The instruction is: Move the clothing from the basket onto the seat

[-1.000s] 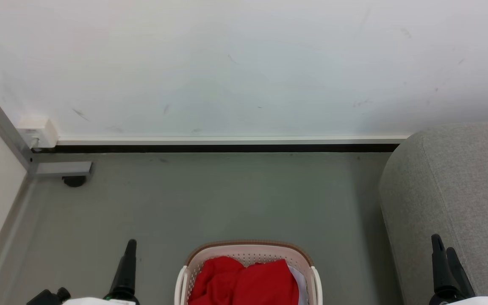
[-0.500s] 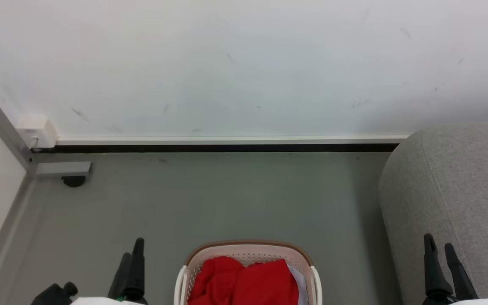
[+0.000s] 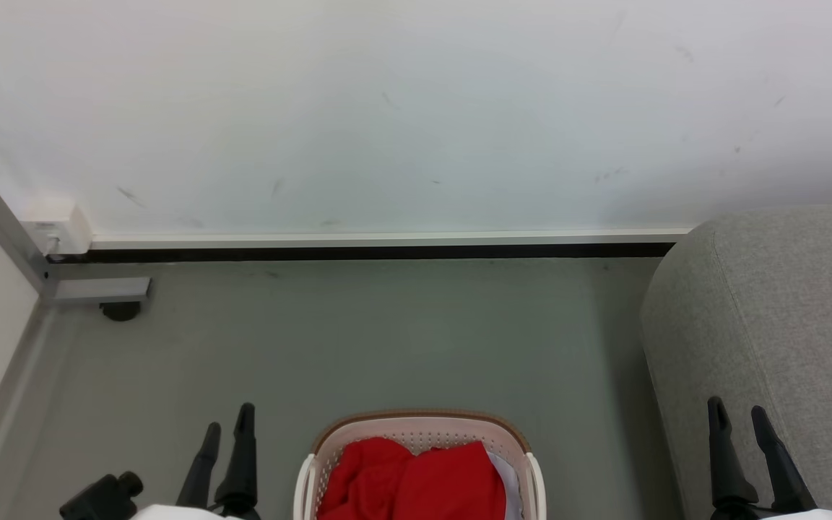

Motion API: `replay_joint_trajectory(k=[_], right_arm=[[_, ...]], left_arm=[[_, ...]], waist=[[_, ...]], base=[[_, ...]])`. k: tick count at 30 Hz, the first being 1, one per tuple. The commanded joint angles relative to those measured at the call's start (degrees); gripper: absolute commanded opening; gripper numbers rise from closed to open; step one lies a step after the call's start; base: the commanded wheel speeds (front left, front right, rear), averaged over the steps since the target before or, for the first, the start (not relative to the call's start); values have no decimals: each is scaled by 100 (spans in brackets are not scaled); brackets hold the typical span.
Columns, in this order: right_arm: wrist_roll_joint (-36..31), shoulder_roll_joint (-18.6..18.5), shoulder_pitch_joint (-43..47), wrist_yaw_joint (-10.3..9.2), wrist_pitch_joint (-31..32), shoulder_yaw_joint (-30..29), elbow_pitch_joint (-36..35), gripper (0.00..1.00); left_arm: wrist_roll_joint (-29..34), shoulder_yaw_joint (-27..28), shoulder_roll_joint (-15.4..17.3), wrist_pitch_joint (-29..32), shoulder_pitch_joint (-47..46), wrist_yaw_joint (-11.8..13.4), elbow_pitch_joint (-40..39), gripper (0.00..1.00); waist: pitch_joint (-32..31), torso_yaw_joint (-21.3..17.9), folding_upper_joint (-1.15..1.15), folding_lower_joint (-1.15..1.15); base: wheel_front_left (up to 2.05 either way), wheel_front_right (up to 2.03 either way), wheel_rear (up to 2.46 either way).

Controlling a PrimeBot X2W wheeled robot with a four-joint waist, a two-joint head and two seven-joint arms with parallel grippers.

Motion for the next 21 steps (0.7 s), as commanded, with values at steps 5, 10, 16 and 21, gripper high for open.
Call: replay_joint_trajectory(k=[5, 10, 16, 21], right_arm=[[-395, -97, -42, -7, -115, 75, -66, 100], [-676, -117, -38, -7, -182, 107, -86, 100], [-983, -141, -40, -8, -270, 132, -89, 100], [-1226, -150, -27, -8, -331, 165, -87, 100]], left_arm=[[678, -76, 59, -113, 9, -4, -64, 100], [1048, -82, 62, -191, 4, 2, -78, 100], [1404, -80, 64, -267, 34, 12, -77, 100], [1692, -74, 67, -318, 74, 18, -8, 100]], waist=[[4, -16, 0, 0], [11, -22, 0, 0], [13, -21, 0, 0], [10, -19, 0, 0]], base=[[0, 0, 0], [0, 0, 0], [0, 0, 0], [0, 0, 0]])
